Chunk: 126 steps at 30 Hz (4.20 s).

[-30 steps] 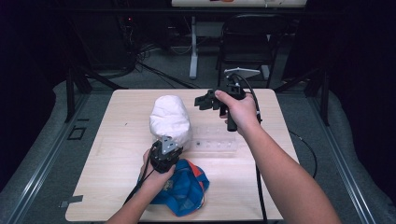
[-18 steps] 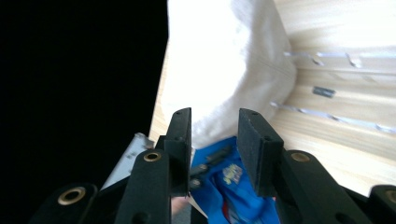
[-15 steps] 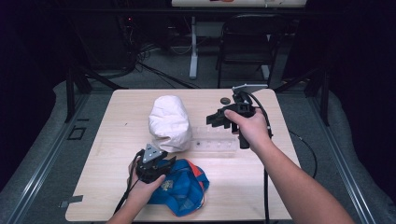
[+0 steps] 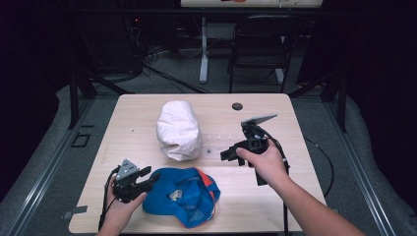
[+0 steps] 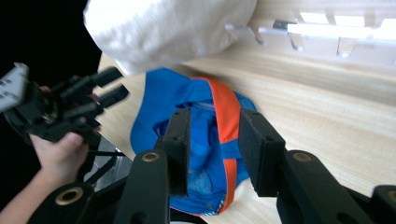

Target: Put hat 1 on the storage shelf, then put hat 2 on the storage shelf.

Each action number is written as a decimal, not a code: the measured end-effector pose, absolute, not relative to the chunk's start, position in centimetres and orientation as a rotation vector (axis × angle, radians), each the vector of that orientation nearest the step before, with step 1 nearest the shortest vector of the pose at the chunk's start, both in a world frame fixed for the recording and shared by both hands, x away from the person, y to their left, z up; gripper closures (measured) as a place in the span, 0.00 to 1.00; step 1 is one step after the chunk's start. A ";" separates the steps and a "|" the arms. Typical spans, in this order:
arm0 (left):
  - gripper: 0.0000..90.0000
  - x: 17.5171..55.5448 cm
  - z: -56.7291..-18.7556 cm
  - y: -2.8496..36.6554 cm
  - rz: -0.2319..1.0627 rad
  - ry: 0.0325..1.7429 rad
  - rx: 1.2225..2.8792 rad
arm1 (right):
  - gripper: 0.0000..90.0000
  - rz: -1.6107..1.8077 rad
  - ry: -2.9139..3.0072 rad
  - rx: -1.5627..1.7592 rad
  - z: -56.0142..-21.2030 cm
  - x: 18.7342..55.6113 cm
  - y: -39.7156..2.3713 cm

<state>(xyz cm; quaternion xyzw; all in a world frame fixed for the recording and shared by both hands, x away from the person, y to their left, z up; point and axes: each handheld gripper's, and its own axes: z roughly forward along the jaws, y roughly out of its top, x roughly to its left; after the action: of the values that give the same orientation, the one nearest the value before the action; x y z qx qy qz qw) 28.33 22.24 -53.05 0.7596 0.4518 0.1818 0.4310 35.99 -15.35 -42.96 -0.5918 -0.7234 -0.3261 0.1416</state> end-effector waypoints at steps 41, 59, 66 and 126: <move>0.60 28.5 -55.3 23.4 0.437 1.181 1.882 | 0.72 -0.835 -2.129 -1.607 -52.9 30.5 -13.9; 0.59 28.5 -55.2 23.5 0.444 1.184 1.880 | 0.69 -0.788 -2.107 -1.555 -55.2 30.0 -12.2; 0.59 28.5 -55.2 23.6 0.442 1.187 1.891 | 0.69 -0.758 -2.090 -1.524 -56.0 30.0 -11.5; 0.59 28.6 -55.4 23.5 0.452 1.184 1.885 | 0.87 -0.946 -1.919 -1.687 -46.3 33.8 -17.6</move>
<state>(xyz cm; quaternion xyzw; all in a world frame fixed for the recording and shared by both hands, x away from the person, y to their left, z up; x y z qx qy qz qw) 28.61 23.52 -55.35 0.7525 0.4727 0.1803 0.4216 33.81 -17.61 -46.28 -0.6057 -0.6891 -0.3397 0.2071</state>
